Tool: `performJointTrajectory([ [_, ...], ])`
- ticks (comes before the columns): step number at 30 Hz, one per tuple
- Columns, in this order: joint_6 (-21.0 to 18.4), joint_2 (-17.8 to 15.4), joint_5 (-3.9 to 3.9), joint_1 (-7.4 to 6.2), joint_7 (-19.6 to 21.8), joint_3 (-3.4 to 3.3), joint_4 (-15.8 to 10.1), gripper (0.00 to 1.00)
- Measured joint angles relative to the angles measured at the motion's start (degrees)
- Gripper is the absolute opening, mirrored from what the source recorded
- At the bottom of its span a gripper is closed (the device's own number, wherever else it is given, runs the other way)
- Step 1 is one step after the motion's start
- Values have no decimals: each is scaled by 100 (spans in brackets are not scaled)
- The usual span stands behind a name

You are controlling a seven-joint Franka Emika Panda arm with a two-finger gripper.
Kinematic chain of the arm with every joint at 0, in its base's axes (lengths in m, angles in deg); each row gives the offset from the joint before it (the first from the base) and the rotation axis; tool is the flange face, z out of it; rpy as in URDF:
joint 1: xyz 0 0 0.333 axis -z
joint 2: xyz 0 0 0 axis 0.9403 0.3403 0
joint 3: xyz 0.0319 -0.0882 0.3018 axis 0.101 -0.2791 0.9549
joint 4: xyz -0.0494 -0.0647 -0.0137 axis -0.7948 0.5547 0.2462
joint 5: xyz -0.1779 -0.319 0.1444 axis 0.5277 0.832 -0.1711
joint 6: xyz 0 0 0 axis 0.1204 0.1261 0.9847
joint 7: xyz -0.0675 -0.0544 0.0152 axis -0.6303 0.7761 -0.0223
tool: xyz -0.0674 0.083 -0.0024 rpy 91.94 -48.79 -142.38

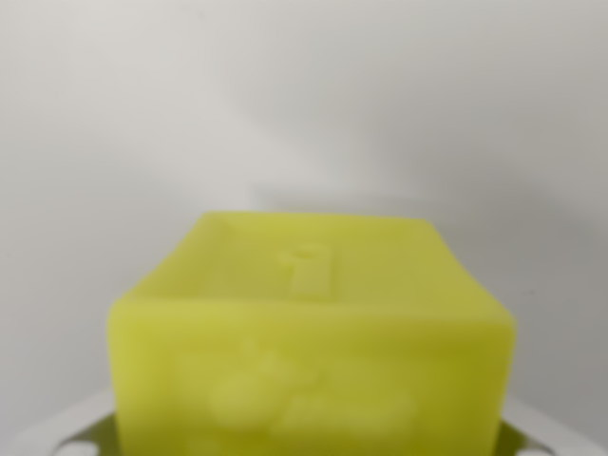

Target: Pick yellow cube

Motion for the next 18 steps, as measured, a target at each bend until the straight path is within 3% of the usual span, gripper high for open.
performJointTrajectory([
  [18, -497, -604, -24, -4, -16, 0, -106, 0],
])
